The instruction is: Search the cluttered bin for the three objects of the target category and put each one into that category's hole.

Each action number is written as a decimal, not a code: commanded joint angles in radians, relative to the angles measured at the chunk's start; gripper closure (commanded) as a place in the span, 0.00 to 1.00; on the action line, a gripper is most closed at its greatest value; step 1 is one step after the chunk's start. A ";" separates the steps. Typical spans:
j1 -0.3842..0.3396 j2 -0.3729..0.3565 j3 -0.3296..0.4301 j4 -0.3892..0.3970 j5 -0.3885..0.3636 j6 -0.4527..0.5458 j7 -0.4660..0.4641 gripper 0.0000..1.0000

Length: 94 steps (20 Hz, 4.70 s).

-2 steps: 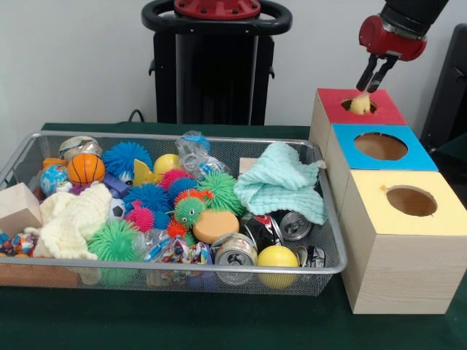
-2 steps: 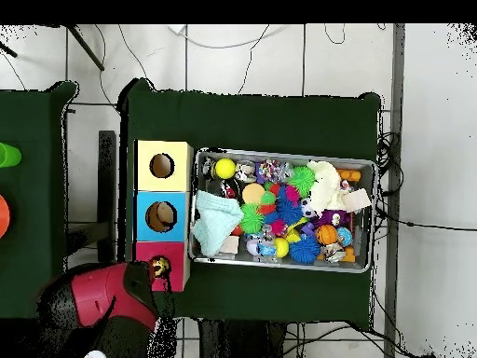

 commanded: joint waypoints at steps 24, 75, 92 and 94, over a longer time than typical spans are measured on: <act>-0.272 0.005 0.123 0.041 0.006 -0.089 0.043 0.00; -1.153 0.395 0.738 -0.279 -0.531 -0.202 -0.376 0.00; -1.300 0.423 0.922 -0.398 -0.628 0.070 -0.539 0.00; -1.284 0.414 0.918 -0.410 -0.632 0.090 -0.510 0.00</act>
